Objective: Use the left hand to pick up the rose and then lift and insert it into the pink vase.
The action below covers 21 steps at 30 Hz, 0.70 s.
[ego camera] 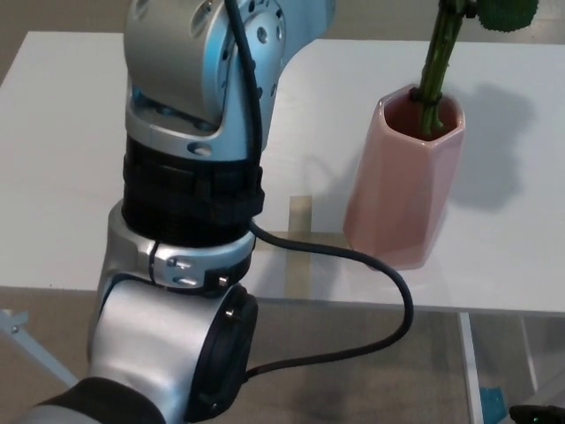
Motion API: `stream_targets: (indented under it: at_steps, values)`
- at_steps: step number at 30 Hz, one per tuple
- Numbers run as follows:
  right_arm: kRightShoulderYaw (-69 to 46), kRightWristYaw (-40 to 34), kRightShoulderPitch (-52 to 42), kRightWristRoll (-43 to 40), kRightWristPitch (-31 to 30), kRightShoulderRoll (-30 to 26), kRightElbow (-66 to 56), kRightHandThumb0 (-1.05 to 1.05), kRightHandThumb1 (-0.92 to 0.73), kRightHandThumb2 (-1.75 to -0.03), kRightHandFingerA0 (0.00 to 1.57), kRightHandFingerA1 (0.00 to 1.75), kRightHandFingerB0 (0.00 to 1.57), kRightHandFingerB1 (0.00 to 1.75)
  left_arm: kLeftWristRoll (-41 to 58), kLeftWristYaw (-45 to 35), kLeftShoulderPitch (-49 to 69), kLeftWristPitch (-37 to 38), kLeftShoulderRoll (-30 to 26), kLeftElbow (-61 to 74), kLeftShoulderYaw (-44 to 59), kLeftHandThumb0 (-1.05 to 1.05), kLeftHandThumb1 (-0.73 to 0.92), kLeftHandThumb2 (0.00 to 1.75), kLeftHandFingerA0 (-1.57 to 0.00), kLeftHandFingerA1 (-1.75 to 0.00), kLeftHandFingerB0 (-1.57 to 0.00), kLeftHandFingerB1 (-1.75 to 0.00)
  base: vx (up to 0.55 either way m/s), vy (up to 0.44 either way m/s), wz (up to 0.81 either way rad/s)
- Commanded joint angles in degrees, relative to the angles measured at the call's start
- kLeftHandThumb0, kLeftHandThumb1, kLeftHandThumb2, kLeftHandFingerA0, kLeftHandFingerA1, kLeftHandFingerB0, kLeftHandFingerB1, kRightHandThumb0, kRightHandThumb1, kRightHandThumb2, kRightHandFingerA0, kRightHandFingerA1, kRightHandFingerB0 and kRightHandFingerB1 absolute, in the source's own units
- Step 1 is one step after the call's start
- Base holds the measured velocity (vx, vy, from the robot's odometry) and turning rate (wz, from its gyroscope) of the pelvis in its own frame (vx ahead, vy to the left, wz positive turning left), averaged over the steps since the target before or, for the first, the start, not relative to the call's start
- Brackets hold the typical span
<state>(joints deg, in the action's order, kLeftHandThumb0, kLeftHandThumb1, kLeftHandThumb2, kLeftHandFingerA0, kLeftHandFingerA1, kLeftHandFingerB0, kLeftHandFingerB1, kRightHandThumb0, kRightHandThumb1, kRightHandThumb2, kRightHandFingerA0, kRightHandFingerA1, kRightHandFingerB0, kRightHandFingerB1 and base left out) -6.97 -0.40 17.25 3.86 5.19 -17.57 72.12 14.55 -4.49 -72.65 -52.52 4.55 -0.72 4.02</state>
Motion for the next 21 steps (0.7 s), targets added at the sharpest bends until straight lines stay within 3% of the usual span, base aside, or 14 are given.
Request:
stream_targets:
  at_steps: [1, 21]
  values:
    - [-0.4, 0.4, 0.0, -0.6, -0.9, -0.4, 0.0, -0.29, -0.65, -0.59, 0.65, 0.43, 0.54, 0.39, -0.6, -0.4, -0.7, 3.4, -1.0, -1.3, -1.0, -0.18, 0.85, 0.64, -1.03, -1.35, -0.81, -0.81, 0.0, 0.0, 0.0]
    - [0.0, 0.8, 0.3, -0.2, -0.6, -0.3, -0.7, -0.28, -0.65, -0.59, 0.64, 0.43, 0.55, 0.4, -2.1, 1.0, -0.2, 7.6, -0.5, -5.6, -4.1, -0.17, 0.84, 0.65, -1.04, -1.32, -0.82, -0.85, 0.0, 0.0, 0.0]
